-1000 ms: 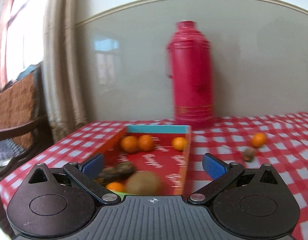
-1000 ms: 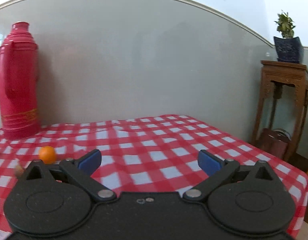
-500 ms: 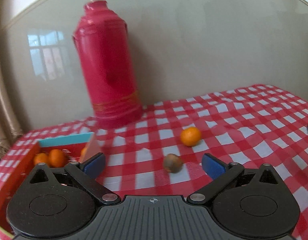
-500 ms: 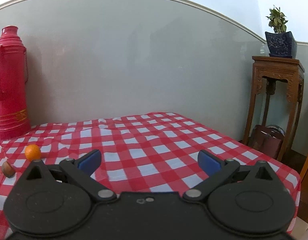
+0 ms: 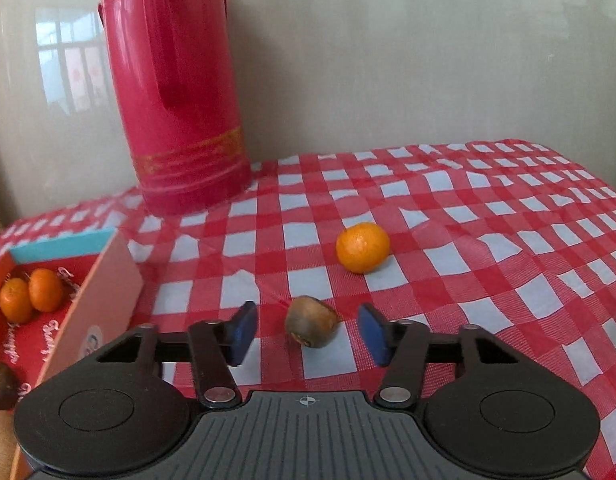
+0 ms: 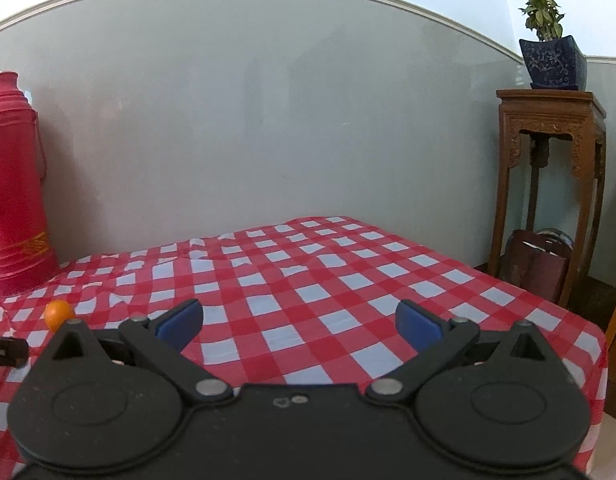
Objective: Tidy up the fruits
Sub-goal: 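Reach the left gripper to a small brown kiwi and grasp it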
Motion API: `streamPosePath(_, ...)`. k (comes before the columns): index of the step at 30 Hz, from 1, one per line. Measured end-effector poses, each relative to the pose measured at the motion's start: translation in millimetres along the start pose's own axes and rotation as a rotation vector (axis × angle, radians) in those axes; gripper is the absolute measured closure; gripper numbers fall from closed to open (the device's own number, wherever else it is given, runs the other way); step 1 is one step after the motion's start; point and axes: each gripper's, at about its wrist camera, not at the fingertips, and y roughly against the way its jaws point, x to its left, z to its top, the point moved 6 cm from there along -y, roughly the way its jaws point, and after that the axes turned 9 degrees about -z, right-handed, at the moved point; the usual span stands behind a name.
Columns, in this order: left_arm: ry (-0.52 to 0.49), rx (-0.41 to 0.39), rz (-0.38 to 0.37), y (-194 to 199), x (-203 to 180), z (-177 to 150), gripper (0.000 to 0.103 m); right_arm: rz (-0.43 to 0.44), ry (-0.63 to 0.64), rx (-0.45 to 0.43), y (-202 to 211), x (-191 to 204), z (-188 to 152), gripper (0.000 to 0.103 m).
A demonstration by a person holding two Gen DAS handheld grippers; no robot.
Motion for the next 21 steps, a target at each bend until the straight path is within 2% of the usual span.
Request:
streamPosePath(5, 0.001, 0.012, -0.003, -8, -1, -4, 0.054, 0.016, 0.005, 0.003, 0, 5, 0, 0.005)
streamPosePath(9, 0.008, 0.028, -0.021, -13, -2, -6, 0.067, 0.02, 0.004, 0.004, 0, 7, 0, 0.005)
streamPosePath(12, 0.006, 0.027, -0.022, -14, -2, -6, 0.07, 0.021, 0.005, 0.007, 0, 8, 0, 0.005)
streamPosePath(21, -0.003, 0.018, -0.022, -10, -2, -7, 0.071, 0.033, 0.007, 0.011, 0, 11, -1, 0.005)
